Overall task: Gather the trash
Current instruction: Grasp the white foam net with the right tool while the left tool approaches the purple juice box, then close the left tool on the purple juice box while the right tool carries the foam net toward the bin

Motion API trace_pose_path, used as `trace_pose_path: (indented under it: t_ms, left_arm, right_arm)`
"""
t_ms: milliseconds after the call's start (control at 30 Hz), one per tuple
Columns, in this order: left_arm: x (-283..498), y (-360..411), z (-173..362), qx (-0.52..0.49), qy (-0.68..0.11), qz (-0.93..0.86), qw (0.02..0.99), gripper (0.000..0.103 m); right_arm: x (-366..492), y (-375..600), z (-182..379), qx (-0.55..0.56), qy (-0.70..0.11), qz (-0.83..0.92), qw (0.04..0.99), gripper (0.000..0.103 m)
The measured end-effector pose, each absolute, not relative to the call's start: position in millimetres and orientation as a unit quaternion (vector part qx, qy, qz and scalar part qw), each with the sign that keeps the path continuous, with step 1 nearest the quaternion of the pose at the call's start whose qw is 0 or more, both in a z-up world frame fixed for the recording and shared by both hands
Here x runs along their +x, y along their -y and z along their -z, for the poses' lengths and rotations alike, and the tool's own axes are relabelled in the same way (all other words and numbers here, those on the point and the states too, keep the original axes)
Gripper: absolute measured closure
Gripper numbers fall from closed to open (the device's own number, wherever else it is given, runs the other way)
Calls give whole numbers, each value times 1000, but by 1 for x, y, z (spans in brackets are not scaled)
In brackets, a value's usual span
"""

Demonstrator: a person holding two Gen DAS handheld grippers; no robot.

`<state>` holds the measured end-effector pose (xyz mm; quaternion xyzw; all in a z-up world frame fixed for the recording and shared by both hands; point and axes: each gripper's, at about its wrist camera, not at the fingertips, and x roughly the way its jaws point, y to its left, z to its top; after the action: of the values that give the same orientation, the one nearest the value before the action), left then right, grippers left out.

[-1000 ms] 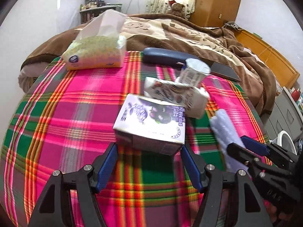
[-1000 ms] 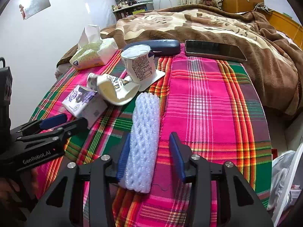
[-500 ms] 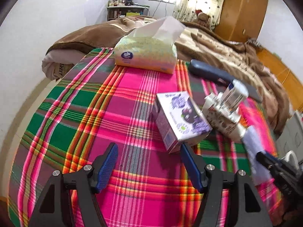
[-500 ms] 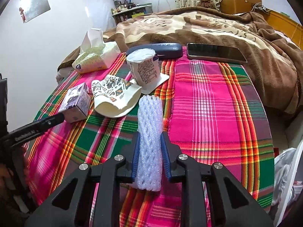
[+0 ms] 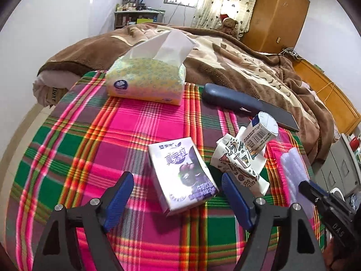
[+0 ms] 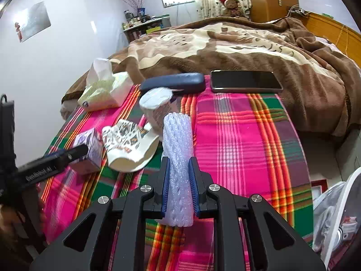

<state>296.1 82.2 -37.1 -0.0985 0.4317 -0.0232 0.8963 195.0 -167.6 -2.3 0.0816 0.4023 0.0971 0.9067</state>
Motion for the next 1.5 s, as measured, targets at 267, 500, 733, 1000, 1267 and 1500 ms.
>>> trace_pose_path:
  t_ms: [267, 500, 733, 1000, 1267, 1500]
  left_arm:
    - [313, -75, 56, -90, -448, 18, 889, 23]
    - [316, -74, 62, -86, -446, 14, 891, 37]
    - [311, -71, 59, -84, -442, 9, 893, 41]
    - [283, -66, 52, -81, -435, 13, 897, 44]
    - [246, -55, 37, -79, -419, 25, 904, 45]
    - [215, -49, 27, -93, -408, 44, 907, 45]
  right_arm:
    - [199, 170, 8, 88, -406, -93, 905, 86]
    - [204, 167, 15, 95, -411, -107, 900, 86]
    - [201, 171, 17, 102, -415, -114, 897, 86]
    - [187, 178, 11, 110, -408, -116, 899, 86]
    - [167, 184, 7, 111, -404, -116, 901, 86]
    - [147, 195, 0, 121, -392, -111, 905, 86]
